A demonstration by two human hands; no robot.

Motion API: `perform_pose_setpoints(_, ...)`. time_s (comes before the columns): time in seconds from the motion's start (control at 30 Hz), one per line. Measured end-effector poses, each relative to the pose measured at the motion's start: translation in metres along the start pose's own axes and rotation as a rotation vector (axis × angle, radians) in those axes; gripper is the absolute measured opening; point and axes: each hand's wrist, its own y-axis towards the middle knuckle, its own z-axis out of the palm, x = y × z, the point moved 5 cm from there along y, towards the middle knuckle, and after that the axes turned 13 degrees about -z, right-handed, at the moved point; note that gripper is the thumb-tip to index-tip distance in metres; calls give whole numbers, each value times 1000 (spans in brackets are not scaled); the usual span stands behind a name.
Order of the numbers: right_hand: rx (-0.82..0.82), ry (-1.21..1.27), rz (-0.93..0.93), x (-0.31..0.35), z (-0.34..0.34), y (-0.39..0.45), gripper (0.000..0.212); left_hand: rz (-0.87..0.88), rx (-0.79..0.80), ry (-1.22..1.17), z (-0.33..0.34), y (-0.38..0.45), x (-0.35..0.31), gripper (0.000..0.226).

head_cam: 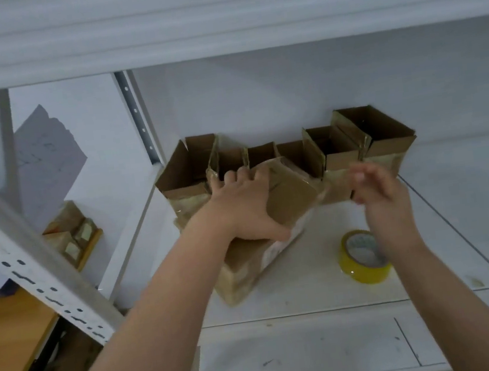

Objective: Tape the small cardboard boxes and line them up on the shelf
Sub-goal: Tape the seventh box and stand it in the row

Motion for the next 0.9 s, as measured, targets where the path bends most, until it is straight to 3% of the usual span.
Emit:
perform_pose_setpoints(0.07,26,12,-33,14,-9,23,14,194,2,45,-4,-10,-3,119)
perform_pose_setpoints(0.17,289,3,26,24,2,43,16,353,38,35,2,-22,-7,123)
perform_pose_setpoints(0.27,565,-51,171,16,27,38,17,385,72,45,12,-25,-8,124)
perform_pose_setpoints(0.33,654,-101,214,6,39,30,13,349,99,82,19,-22,-4,123)
perform_pose_setpoints(0.47,690,-194,211,-5,40,18,15,284,94,125,38,-22,-1,120)
perform_pose_setpoints(0.67,619,-125,264,-2,30,19,7,313,-176,136,27,-16,2,103)
perform_pose_setpoints(0.9,659,-121,206,7,38,-6,46,203,-179,-31,38,-9,26,103)
